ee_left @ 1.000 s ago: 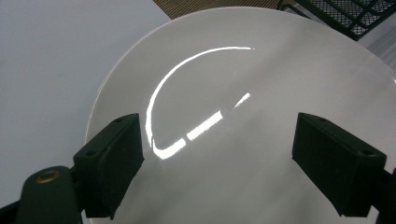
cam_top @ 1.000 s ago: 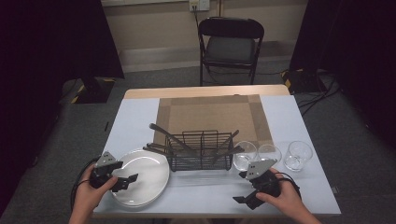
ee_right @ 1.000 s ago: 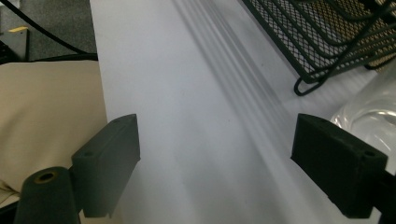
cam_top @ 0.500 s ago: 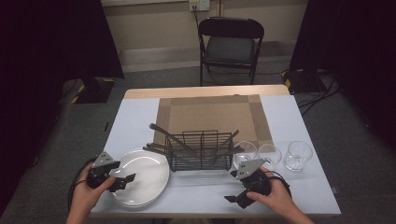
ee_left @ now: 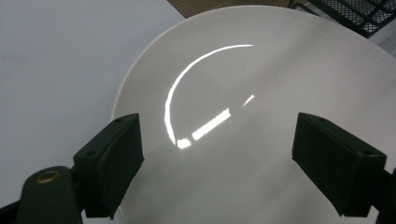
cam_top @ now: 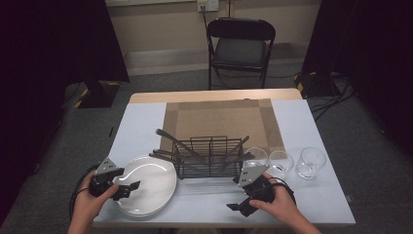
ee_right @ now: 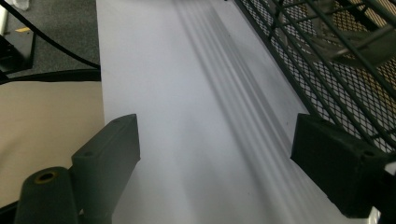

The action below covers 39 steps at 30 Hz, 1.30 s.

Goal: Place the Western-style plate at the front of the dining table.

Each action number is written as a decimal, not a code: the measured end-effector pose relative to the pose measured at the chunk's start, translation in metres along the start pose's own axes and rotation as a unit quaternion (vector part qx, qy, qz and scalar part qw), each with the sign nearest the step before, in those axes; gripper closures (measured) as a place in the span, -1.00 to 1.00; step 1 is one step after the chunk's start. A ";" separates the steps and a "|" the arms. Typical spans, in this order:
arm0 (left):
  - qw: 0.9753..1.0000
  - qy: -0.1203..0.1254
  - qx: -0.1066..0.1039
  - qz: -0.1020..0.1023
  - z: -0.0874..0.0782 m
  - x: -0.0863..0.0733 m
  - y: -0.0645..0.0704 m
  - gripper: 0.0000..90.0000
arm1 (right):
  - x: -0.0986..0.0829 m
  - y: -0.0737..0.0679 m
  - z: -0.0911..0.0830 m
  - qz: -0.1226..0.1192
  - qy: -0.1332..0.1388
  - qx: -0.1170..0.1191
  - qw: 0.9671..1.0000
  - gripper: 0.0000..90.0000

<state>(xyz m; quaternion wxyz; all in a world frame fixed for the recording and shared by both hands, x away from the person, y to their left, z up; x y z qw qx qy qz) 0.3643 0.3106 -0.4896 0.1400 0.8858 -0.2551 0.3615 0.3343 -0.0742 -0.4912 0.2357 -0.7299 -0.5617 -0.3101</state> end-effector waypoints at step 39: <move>1.000 0.008 0.009 -0.013 -0.010 -0.003 -0.011 -0.64 | 0.036 -0.010 0.036 -0.029 0.006 0.026 0.999 -0.67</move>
Point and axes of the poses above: each handheld gripper's, and its own axes: z roughly forward along the jaws, x roughly out of its top, y roughly to its right, the point moved 7 cm from there along z, roughly forward along the jaws, and after that the axes turned 3 degrees about -z, right-handed, at the moved point
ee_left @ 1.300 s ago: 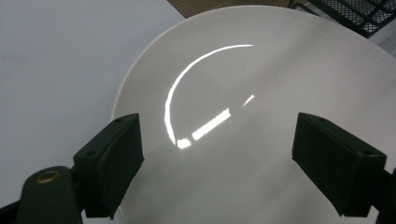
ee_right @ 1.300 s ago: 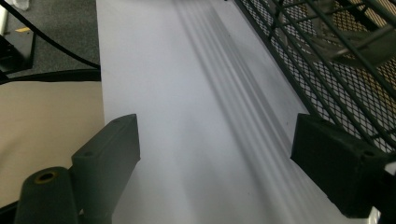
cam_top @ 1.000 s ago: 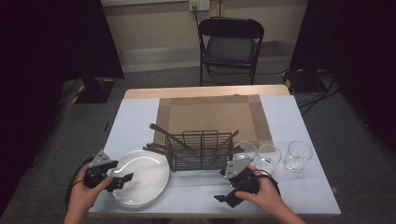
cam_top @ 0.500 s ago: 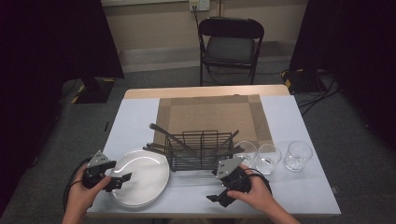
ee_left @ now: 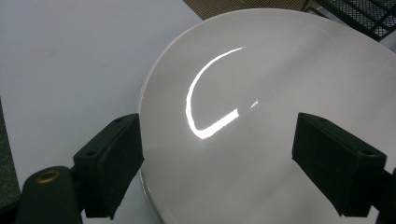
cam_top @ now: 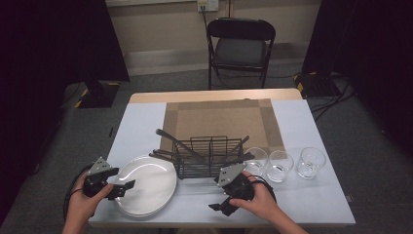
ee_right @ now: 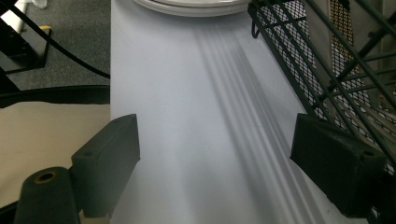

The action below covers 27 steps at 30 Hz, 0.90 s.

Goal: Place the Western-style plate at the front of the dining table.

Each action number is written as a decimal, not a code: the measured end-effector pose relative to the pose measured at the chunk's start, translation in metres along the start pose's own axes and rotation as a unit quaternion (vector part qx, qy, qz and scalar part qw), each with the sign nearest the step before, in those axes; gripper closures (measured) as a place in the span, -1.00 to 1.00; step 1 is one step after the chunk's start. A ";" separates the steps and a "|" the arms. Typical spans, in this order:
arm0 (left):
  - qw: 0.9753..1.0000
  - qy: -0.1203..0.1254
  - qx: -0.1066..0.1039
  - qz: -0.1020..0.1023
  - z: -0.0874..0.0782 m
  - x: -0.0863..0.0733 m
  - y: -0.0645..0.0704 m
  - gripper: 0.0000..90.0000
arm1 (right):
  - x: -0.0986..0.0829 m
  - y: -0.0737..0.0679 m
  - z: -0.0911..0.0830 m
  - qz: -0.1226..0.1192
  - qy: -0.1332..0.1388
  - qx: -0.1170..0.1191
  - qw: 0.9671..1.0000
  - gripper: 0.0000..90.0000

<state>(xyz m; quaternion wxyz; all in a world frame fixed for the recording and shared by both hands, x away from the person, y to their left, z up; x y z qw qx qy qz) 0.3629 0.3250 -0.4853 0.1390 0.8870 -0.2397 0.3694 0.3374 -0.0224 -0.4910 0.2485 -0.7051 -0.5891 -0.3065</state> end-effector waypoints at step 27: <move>1.000 0.001 0.017 -0.006 -0.006 -0.003 -0.009 -0.64 | 0.012 -0.008 0.006 -0.003 0.015 0.005 1.000 -0.67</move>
Point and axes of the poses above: each handheld gripper's, and its own axes: z roughly forward along the jaws, x roughly out of its top, y roughly to its right, the point moved 7 cm from there along z, roughly forward along the jaws, and after that the axes turned 3 degrees about -z, right-handed, at the moved point
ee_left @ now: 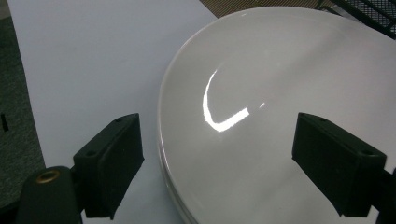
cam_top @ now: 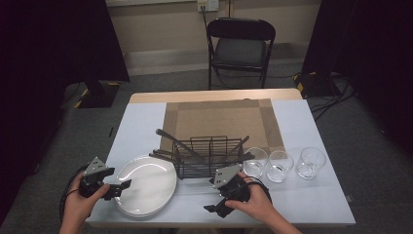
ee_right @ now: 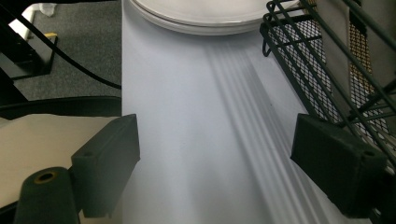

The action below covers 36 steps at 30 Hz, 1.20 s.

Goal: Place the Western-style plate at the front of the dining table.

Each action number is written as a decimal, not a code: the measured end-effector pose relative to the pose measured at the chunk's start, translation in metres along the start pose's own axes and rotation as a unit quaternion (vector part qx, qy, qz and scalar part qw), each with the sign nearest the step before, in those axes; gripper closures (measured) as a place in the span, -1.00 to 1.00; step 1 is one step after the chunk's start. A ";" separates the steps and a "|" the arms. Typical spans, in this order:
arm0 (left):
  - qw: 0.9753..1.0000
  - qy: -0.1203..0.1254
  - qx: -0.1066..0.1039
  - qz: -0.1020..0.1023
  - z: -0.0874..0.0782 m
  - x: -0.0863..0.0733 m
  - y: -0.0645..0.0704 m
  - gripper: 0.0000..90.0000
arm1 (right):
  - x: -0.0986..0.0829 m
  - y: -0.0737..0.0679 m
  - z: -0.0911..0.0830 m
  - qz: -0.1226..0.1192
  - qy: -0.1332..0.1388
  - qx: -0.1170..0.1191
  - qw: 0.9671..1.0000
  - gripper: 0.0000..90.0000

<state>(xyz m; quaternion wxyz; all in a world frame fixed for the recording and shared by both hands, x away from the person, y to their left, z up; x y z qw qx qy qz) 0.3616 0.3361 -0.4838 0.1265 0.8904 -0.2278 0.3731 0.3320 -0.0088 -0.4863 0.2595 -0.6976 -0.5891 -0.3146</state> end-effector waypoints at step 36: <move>1.000 -0.019 0.019 0.001 -0.003 -0.010 -0.013 -0.64 | 0.015 -0.003 0.030 -0.004 0.006 0.008 1.000 -0.67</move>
Point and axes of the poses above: each handheld gripper's, and its own axes: z roughly forward along the jaws, x roughly out of its top, y roughly to its right, the point moved 7 cm from there along z, roughly forward along the jaws, and after that the axes turned 3 degrees about -z, right-handed, at the moved point
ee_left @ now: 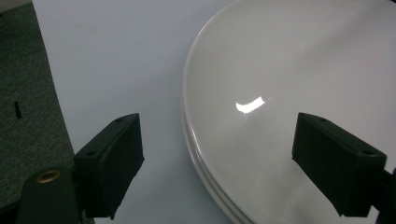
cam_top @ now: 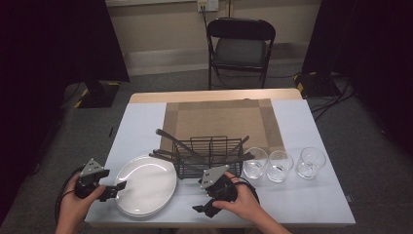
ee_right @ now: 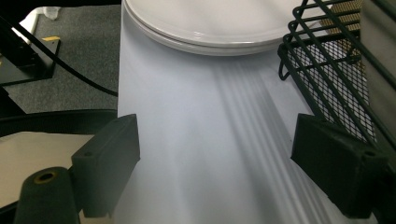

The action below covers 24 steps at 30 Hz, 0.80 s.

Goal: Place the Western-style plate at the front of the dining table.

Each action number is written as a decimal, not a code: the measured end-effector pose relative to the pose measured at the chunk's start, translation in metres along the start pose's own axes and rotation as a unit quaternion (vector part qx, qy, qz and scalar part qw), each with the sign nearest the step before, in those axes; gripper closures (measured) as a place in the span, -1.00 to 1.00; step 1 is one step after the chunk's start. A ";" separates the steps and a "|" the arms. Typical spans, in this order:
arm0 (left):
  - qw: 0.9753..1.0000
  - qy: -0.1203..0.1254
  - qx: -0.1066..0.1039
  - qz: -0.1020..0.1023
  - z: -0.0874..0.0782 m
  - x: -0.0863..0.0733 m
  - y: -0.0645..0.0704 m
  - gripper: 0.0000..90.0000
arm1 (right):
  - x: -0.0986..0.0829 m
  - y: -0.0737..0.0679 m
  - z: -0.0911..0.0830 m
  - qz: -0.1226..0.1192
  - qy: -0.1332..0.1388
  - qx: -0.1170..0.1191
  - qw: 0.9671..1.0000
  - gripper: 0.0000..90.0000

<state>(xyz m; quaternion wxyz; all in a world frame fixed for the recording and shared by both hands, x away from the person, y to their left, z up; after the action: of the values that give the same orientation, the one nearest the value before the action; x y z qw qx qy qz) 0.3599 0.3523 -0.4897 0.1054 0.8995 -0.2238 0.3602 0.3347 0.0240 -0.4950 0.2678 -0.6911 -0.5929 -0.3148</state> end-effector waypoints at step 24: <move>1.000 -0.008 0.003 -0.005 0.004 -0.004 -0.002 -0.64 | 0.006 -0.001 0.018 0.000 0.004 0.004 1.000 -0.67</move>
<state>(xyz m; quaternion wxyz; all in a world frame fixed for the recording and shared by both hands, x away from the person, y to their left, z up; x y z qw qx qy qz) 0.3605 0.3543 -0.4958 0.1029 0.9037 -0.2189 0.3534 0.3363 0.0417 -0.5019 0.2732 -0.6889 -0.5928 -0.3151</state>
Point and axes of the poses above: each handheld gripper's, and its own axes: z roughly forward along the jaws, x roughly out of its top, y roughly to its right, the point moved 7 cm from there along z, roughly forward along the jaws, and after that the axes turned 3 degrees about -z, right-handed, at the moved point
